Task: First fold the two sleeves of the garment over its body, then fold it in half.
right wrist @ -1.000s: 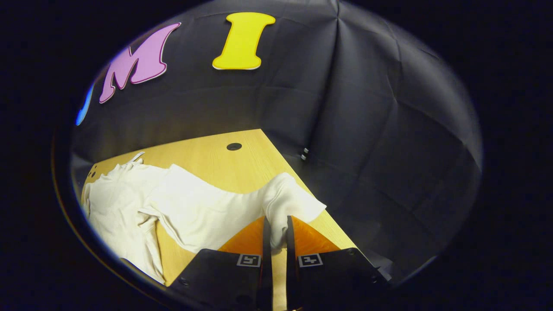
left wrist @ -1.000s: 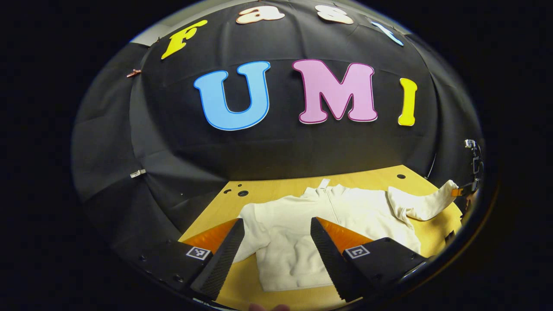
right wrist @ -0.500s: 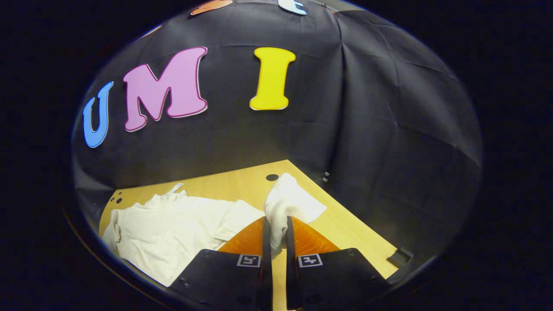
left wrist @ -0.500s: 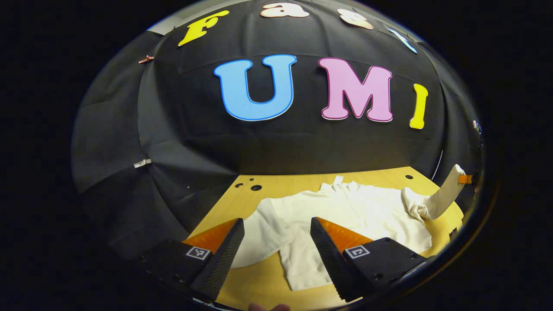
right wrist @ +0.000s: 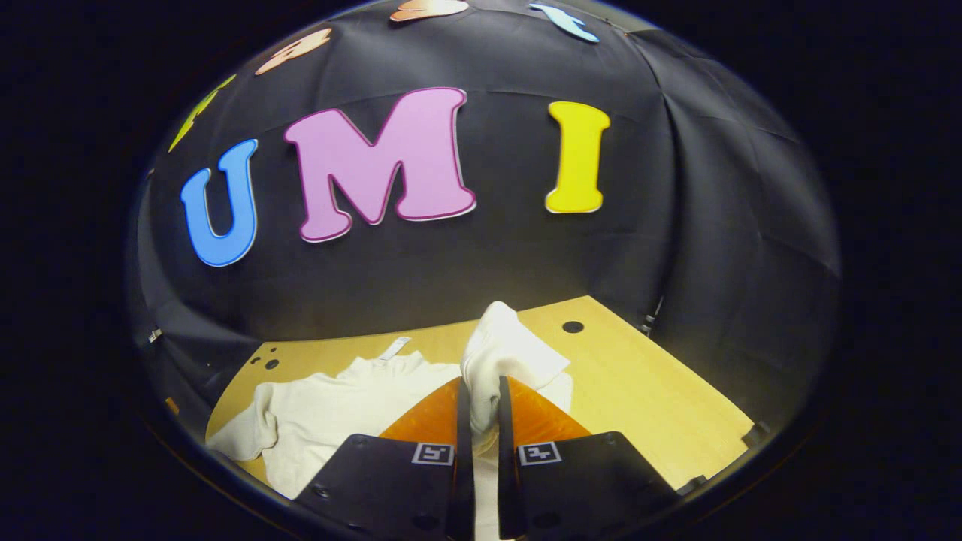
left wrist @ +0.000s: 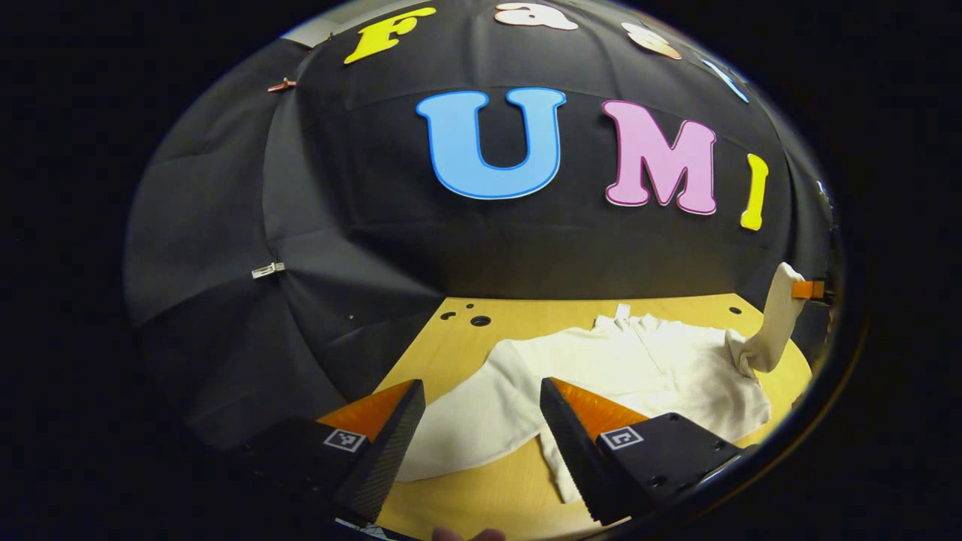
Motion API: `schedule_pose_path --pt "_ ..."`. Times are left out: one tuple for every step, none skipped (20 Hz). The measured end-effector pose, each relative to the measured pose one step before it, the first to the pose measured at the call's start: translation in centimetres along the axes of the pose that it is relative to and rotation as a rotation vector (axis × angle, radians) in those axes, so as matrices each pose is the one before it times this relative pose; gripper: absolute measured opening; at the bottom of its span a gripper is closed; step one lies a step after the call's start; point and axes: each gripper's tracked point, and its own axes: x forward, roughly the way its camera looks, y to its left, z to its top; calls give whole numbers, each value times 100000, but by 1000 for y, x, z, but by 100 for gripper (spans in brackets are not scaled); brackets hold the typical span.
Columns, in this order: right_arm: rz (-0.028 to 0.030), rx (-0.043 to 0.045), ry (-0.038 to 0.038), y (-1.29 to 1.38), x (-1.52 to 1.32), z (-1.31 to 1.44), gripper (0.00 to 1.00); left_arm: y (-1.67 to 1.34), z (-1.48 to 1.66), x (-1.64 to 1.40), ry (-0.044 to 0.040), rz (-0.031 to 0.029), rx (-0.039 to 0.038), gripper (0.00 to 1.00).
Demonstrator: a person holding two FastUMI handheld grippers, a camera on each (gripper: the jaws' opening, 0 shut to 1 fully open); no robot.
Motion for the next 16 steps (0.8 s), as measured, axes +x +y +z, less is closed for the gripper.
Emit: schedule_pose_path --pt "2274 -215 140 1725 295 -100 17 663 -195 218 369 610 -113 97" --pt "2169 -228 89 1622 395 -188 17 750 -287 163 185 917 -142 97" --pt "2397 -785 311 1624 367 -244 17 794 -159 171 448 910 -252 97" --pt "2665 -1116 763 1833 405 -482 16 735 -359 241 417 1093 -409 97" --pt "3174 -1214 534 1833 424 -387 17 761 -151 212 371 1062 -498 97" --pt "3218 -1836 560 1599 593 -434 17 801 -354 103 504 1268 -339 97" --pt "2810 -2570 853 1469 604 -512 17 779 -240 135 463 1399 -202 97" --pt "2762 -2610 1151 1278 652 -804 16 736 -162 42 390 1313 -307 97" --pt "2696 -2404 1888 1246 630 -916 16 742 -218 121 667 1173 -454 97" --pt "2600 -2056 2087 1375 660 -1025 17 588 -361 34 684 1038 -350 97" --pt "2434 -1967 2288 1307 768 -1093 17 778 -293 67 824 1533 -196 97" --pt "2165 -1848 2168 1113 738 -1013 16 539 -463 -46 630 1372 -153 97" --pt "1722 -1900 2400 873 761 -1090 16 644 -410 29 594 1377 64 97" --pt "2523 -1293 2890 1092 627 -1215 16 637 -561 -69 641 1298 326 97" --pt "2359 -701 3309 1120 1015 -1316 17 572 -374 -4 816 1117 528 97" --pt "1523 -992 2861 902 1008 -1165 17 428 -661 83 987 1013 397 97"
